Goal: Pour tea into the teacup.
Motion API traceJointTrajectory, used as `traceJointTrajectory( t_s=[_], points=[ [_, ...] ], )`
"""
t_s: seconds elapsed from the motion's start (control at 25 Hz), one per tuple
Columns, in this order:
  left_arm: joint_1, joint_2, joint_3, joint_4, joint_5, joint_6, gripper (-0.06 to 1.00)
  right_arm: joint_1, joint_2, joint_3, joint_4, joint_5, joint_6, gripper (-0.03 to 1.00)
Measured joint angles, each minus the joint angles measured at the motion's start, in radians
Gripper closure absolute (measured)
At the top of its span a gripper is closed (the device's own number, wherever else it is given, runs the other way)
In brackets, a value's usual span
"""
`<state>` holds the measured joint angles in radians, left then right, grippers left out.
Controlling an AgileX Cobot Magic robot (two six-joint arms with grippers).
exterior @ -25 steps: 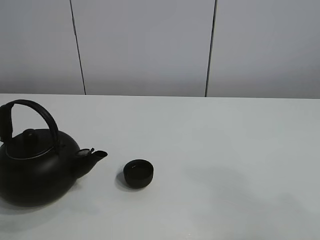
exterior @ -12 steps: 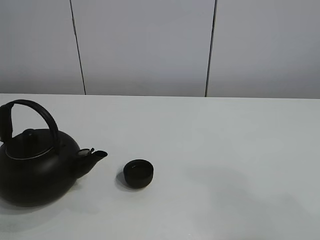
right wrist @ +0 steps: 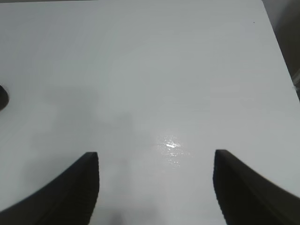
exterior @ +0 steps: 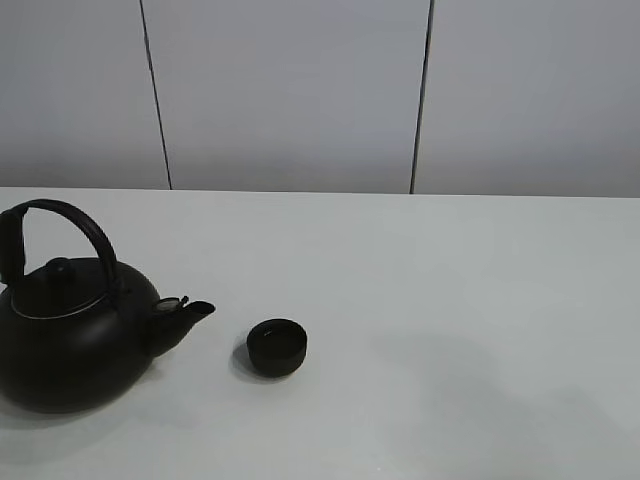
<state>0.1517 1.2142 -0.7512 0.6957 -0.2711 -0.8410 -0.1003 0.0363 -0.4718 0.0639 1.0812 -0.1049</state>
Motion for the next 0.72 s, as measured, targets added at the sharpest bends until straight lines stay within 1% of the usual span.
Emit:
traceJointTrajectory(
  t_s=[0.04, 0.12, 0.2, 0.28, 0.36, 0.4, 0.44, 0.56, 0.64, 0.72],
  points=[
    [0.000, -0.017, -0.025, 0.005, 0.023, 0.000, 0.68, 0.000, 0.000, 0.000, 0.000, 0.000, 0.000, 0.49],
    [0.000, -0.041, -0.086, 0.016, 0.102, 0.008, 0.68, 0.000, 0.000, 0.000, 0.000, 0.000, 0.000, 0.49],
    [0.011, -0.043, -0.137, 0.019, 0.173, 0.041, 0.68, 0.000, 0.000, 0.000, 0.000, 0.000, 0.000, 0.49],
    [0.042, -0.042, -0.180, 0.016, 0.245, 0.093, 0.68, 0.000, 0.000, 0.000, 0.000, 0.000, 0.000, 0.49],
    [0.095, -0.042, -0.211, -0.003, 0.293, 0.156, 0.68, 0.000, 0.000, 0.000, 0.000, 0.000, 0.000, 0.49],
    [0.127, -0.042, -0.223, -0.016, 0.302, 0.185, 0.68, 0.000, 0.000, 0.000, 0.000, 0.000, 0.000, 0.49],
    [0.175, -0.042, -0.236, -0.033, 0.312, 0.222, 0.68, 0.000, 0.000, 0.000, 0.000, 0.000, 0.000, 0.49],
    [0.272, -0.055, -0.258, -0.117, 0.367, 0.303, 0.68, 0.000, 0.000, 0.000, 0.000, 0.000, 0.000, 0.49],
    [0.283, -0.104, -0.258, -0.181, 0.427, 0.338, 0.68, 0.000, 0.000, 0.000, 0.000, 0.000, 0.000, 0.49],
    [0.261, -0.186, -0.258, -0.220, 0.470, 0.374, 0.68, 0.000, 0.000, 0.000, 0.000, 0.000, 0.000, 0.49]
  ],
)
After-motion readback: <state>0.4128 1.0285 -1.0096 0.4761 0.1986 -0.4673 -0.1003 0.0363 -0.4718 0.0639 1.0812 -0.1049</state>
